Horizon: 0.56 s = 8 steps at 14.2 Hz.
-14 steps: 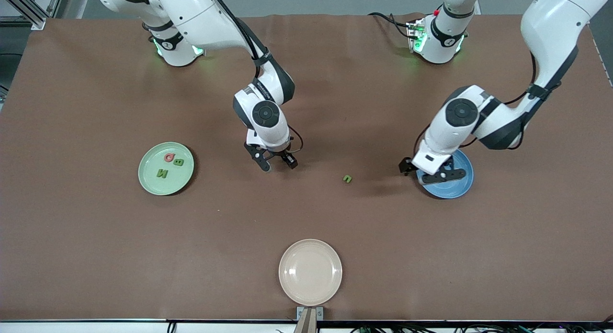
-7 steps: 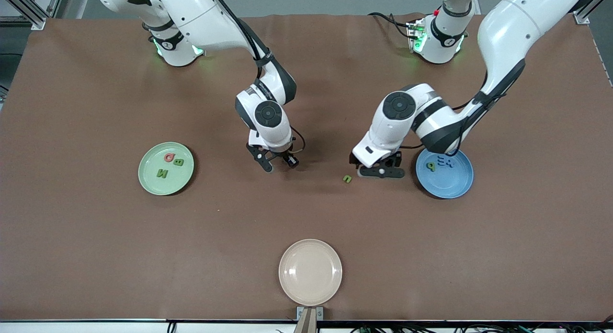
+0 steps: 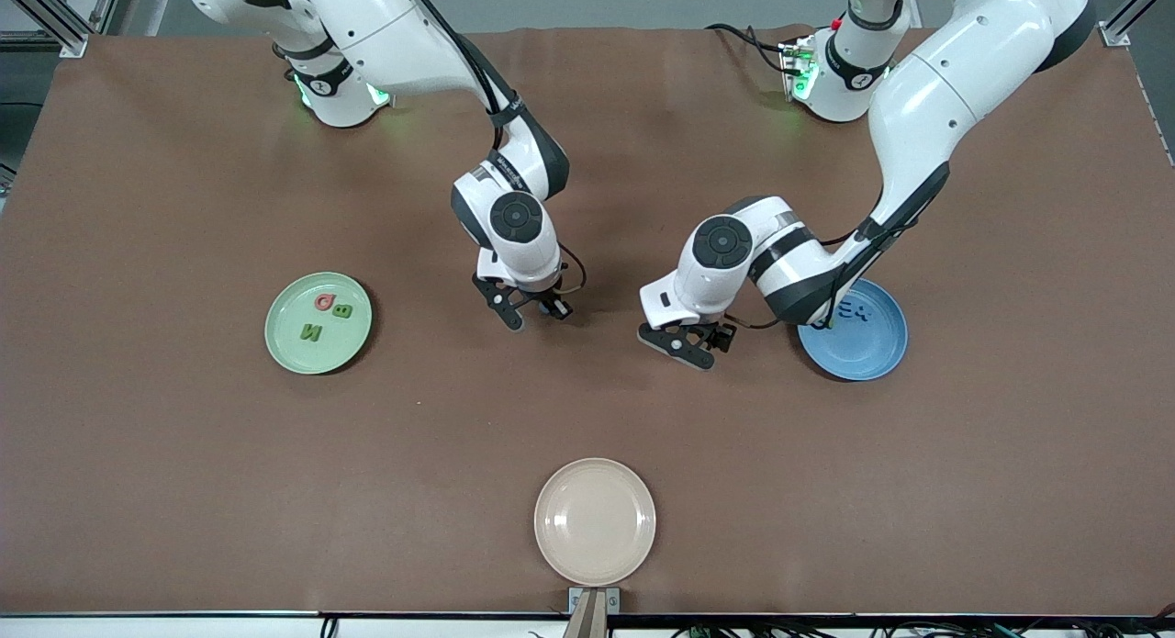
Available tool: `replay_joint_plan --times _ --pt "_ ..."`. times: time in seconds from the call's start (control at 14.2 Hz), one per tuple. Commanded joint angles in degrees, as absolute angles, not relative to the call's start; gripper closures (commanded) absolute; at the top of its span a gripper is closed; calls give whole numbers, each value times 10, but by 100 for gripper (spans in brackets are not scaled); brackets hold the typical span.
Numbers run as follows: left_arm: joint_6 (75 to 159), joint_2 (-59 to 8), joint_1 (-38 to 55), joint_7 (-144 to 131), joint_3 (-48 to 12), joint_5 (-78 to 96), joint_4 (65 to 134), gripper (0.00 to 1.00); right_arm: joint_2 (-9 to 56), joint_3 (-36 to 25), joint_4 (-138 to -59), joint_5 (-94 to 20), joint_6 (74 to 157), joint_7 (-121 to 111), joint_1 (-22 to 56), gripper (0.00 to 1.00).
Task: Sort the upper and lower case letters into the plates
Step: 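Place the blue c in the green plate while the left gripper grasps u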
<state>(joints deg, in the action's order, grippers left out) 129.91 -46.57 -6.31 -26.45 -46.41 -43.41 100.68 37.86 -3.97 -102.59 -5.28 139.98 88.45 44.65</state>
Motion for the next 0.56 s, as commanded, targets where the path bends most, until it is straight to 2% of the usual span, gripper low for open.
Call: replay_joint_plan --times 0.0,0.21,0.49 --pt "1318 -489 -60 -227 -463 -431 993 5 339 -64 -1034 -40 1321 813 425 100" --pt "1327 -504 -43 -235 -461 -429 975 13 272 -97 -1078 -40 1274 674 383 100" --pt "1328 -512 -34 -243 -452 -429 974 28 201 -103 -1159 -40 1281 443 255 100"
